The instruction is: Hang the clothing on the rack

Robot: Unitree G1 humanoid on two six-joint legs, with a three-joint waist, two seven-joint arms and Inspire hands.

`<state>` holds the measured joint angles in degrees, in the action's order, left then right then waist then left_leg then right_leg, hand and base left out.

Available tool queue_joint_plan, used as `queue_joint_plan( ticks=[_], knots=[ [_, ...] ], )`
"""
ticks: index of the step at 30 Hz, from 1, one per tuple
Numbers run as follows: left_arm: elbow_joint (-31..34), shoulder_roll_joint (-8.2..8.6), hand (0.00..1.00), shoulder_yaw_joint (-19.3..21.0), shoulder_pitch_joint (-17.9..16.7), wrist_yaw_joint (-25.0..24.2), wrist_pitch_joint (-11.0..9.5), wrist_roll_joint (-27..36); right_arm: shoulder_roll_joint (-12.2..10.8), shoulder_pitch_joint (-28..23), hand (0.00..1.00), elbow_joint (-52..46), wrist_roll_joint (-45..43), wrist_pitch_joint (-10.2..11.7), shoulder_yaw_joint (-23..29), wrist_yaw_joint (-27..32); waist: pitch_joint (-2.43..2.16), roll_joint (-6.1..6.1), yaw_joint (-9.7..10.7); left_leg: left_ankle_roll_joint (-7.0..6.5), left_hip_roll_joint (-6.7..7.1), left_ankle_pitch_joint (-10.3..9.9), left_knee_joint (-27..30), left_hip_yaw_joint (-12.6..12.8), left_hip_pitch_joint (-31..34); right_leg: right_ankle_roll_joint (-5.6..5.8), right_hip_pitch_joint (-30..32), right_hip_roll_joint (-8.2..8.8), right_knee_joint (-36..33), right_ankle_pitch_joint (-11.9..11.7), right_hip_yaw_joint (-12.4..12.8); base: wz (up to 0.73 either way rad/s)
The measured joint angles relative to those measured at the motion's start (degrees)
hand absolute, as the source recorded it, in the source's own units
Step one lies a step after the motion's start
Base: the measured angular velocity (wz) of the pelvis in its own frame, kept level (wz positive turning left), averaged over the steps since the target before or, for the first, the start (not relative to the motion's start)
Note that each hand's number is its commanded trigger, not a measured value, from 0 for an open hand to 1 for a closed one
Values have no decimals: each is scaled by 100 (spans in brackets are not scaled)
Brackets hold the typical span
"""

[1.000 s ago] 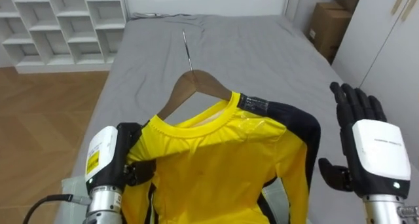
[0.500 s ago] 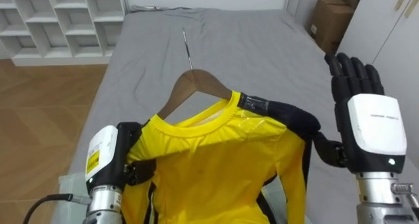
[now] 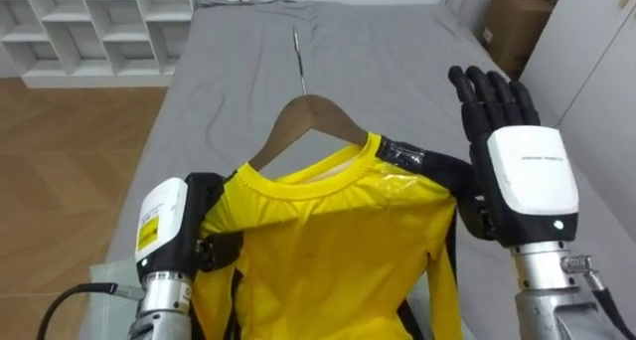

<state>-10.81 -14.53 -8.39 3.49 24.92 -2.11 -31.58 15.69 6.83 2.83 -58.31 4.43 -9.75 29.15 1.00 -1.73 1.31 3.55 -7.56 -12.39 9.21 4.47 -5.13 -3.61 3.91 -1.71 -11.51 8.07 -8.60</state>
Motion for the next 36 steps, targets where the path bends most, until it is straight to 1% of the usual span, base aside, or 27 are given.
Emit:
queue_joint_plan(
  ticks=[1, 2, 3, 4, 5, 6, 7, 8, 9, 10, 11, 12, 13, 14, 16, 18, 19, 21, 22, 23, 27, 29, 31, 36],
  knots=[
    [4, 30, 100, 23, 39, -69, 50, -13, 29, -14, 0, 6, 3, -48, -86, -16, 0, 19, 111, 46, -11, -39, 26, 142, 87, -7, -5, -18, -25, -41, -155, 35],
    [13, 31, 100, -66, 72, -114, 57, -24, 30, -14, 0, 15, 63, -116, -146, -79, 5, 1, 182, 44, -10, -44, 23, 316, 122, -7, -50, -21, -28, -41, -6, 40],
    [20, 38, 100, -113, 99, -144, 62, -26, 39, -3, 0, 15, 140, -141, -146, -103, 7, -12, 183, 41, 27, -42, 17, 347, 194, -7, -64, -19, -17, -41, 164, 38],
    [30, 46, 100, -206, 155, -156, 84, -42, 45, 26, 0, 15, 263, -199, -126, -154, 15, -35, 182, 3, 119, -21, -2, 383, 469, -6, -73, -8, -11, -41, 515, 34],
    [30, 50, 100, -258, 165, -156, 121, -77, 44, 27, 0, 21, 333, -288, -117, -238, -4, -117, 145, -122, 171, 115, 31, 499, 615, 49, -91, 45, -23, -34, 683, 33],
    [29, 58, 100, -313, 163, -156, 162, -80, 60, 25, 0, 20, 340, -303, -120, -278, -27, -129, 141, -116, 178, 159, 55, 539, 546, 87, -99, 49, -31, -40, 671, 22],
    [32, 64, 100, -342, 172, -157, 200, -105, 73, 42, 0, 16, 337, -302, -135, -348, -27, -135, 83, -130, 193, 191, 33, 518, 475, 123, -96, 37, -77, -32, 604, 0],
    [30, 51, 100, -335, 167, -156, 222, -119, 50, 36, 0, 15, 344, -298, -161, -418, -28, -151, -39, -135, 194, 192, 32, 253, 378, 202, -29, -30, -139, 57, 544, -17],
    [33, 17, 100, -300, 168, -151, 222, -121, 23, 48, 0, 15, 350, -292, -197, -440, -24, -145, -95, -134, 191, 191, 33, 41, 359, 159, 25, -83, -26, 27, 564, -48],
    [35, -25, 100, -173, 169, -133, 225, -126, 14, 114, 0, -9, 349, -271, -334, -470, -58, -209, -172, -103, 184, 152, 45, -253, 354, 25, 196, -162, 483, -404, 612, -39],
    [-23, 26, 100, -98, 162, -167, 282, -139, 60, 101, 0, -40, 355, -270, -456, -493, -59, -96, -154, -43, 130, 70, 47, -298, 340, -108, 194, -178, 424, -750, 371, -21],
    [-22, 32, 100, -79, 164, -211, 324, -151, 63, 80, 0, -38, 388, -300, -503, -509, -53, -71, -117, -15, 124, 87, 45, -204, 344, -106, 177, -170, 369, -751, 341, 15],
    [-12, 60, 100, -128, 163, -299, 335, -154, 69, 61, 0, -24, 441, -357, -536, -618, -42, -40, -54, -19, 117, 91, 16, 21, 301, -91, 91, -169, 358, -740, 328, 24],
    [13, 60, 100, -183, 164, -320, 335, -160, 57, 67, 0, -19, 494, -388, -529, -722, -40, -37, -8, -31, 122, 104, 20, 171, 243, -46, 38, -178, 358, -707, 339, 20],
    [84, 64, 100, -219, 167, -319, 335, -160, 55, 78, 0, -19, 610, -389, -520, -810, -33, -61, 20, -35, 137, 101, -3, 178, 229, -14, 30, -187, 350, -683, 329, 11],
    [87, 67, 100, -288, 167, -315, 335, -158, 24, 78, 0, -18, 655, -386, -537, -931, -34, -68, 1, -45, 157, 95, -4, 182, 220, -8, 24, -175, 346, -679, 322, 4],
    [87, 65, 100, -339, 167, -316, 334, -158, 22, 78, 0, -18, 688, -382, -559, -994, -33, -69, -5, -46, 188, 95, -4, 183, 221, 12, 18, -148, 343, -663, 314, 9],
    [87, 65, 100, -373, 167, -315, 334, -158, 22, 77, 0, -18, 741, -382, -584, -1089, -31, -70, -6, -54, 236, 90, -4, 190, 240, 8, 13, -128, 335, -616, 304, 13],
    [87, 59, 100, -373, 167, -315, 334, -159, 20, 77, 0, -17, 828, -382, -611, -1152, -22, -78, -45, -71, 251, 81, 3, 192, 235, 10, 15, -122, 305, -586, 307, 6],
    [87, 61, 100, -370, 167, -306, 334, -159, 23, 78, 0, -18, 853, -383, -665, -1194, -18, -116, -70, -87, 270, 74, 29, 201, 229, 25, 10, -114, 281, -486, 327, 0],
    [88, 60, 100, -464, 167, -296, 337, -174, 24, 80, 0, -28, 857, -401, -769, -1423, -16, -123, -164, -125, 279, 78, 21, 177, 245, 36, 1, -112, 274, -462, 327, 3],
    [88, 62, 100, -534, 167, -295, 344, -176, 16, 81, 0, -27, 850, -455, -823, -1539, -16, -122, -221, -131, 278, 84, 18, 163, 252, 19, 3, -113, 270, -472, 315, 4],
    [88, 67, 100, -582, 167, -296, 356, -191, 1, 83, 0, -28, 822, -455, -882, -1564, -17, -121, -248, -130, 275, 84, 16, 160, 253, 7, 12, -114, 258, -480, 300, 0],
    [87, 70, 100, -602, 167, -298, 398, -302, -7, 101, 0, -32, 717, -460, -914, -1748, -23, -131, -237, -130, 273, 84, 29, 168, 243, 0, 18, -103, 220, -485, 277, 5]
  ],
)
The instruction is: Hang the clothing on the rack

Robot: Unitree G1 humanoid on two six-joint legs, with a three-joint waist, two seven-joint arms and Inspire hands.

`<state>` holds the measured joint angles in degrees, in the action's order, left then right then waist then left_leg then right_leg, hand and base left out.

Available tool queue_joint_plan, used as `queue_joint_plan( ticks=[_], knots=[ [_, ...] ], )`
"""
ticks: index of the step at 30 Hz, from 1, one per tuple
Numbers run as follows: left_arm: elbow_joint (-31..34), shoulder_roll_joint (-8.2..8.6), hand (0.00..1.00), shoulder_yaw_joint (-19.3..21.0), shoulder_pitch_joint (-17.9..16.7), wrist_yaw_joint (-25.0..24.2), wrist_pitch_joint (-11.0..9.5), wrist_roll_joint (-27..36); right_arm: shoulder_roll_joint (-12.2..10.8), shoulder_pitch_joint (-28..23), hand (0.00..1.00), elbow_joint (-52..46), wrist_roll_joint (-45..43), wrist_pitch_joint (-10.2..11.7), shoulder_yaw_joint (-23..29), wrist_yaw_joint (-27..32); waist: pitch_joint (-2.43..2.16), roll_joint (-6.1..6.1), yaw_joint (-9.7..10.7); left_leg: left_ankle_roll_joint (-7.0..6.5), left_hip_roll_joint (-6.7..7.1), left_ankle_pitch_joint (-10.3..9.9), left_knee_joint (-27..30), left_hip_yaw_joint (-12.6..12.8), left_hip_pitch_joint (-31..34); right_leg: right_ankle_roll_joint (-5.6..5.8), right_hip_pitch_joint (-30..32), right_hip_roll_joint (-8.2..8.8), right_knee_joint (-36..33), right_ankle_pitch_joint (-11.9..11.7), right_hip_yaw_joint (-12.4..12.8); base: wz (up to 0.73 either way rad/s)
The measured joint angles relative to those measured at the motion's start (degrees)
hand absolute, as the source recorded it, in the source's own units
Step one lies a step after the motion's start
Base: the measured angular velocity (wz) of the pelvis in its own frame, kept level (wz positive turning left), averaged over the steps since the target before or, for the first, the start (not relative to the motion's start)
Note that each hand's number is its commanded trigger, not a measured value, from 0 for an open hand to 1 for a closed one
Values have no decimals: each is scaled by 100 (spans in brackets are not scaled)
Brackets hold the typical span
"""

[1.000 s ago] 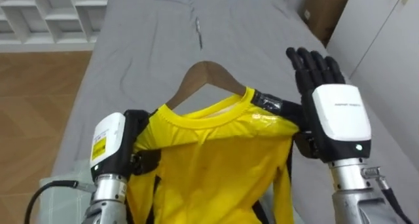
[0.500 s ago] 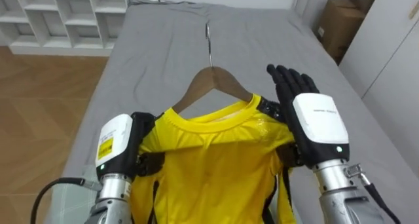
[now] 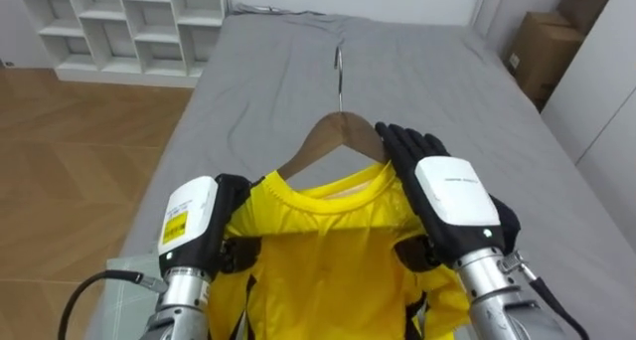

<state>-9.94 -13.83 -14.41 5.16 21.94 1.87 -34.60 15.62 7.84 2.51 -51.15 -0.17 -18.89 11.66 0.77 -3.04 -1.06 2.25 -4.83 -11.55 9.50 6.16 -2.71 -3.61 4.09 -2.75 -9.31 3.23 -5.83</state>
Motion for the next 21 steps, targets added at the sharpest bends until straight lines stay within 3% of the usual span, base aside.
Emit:
queue_joint_plan(
  ticks=[10, 15, 17, 18, 19, 21],
  knots=[
    [0, -6, 100, -15, 0, -5, 29, 5, -6, 21, 0, 1, 11, -49, -12, -73, -2, -35, -13, -1, 44, 0, -19, 3, -6, 49, -9, 68, -37, 30, -63, 3],
    [-1, -16, 100, -23, 0, -4, 54, 4, -96, 20, 13, 2, 28, -105, 0, -109, 18, -119, -18, -2, 47, 1, -16, 1, -10, 57, -25, 69, -31, 37, -61, 0],
    [-29, -16, 100, -30, -1, -8, 67, 4, -160, 20, 56, 3, 10, -116, 43, -75, 23, -113, -35, -3, 52, 1, -10, 2, -4, 67, -29, 69, -21, 56, -47, 0],
    [-29, -16, 100, -32, -1, -10, 67, 4, -183, 20, 67, 3, 8, -116, 65, -58, 25, -110, -39, -3, 53, 1, -10, 2, -3, 67, -29, 69, -21, 61, -46, 0],
    [-30, -17, 100, -38, -1, -12, 67, 2, -223, 20, 100, 3, 9, -116, 111, -24, 29, -105, -51, -3, 53, 1, -11, 2, 0, 70, -29, 69, -21, 80, -47, 0],
    [-30, -33, 100, -79, -2, -13, 67, -7, -239, 35, 100, 8, 26, -116, 186, 42, 43, -84, -55, -3, 52, 0, -12, -4, 10, 66, -28, 69, -15, 96, -62, 0]
  ],
)
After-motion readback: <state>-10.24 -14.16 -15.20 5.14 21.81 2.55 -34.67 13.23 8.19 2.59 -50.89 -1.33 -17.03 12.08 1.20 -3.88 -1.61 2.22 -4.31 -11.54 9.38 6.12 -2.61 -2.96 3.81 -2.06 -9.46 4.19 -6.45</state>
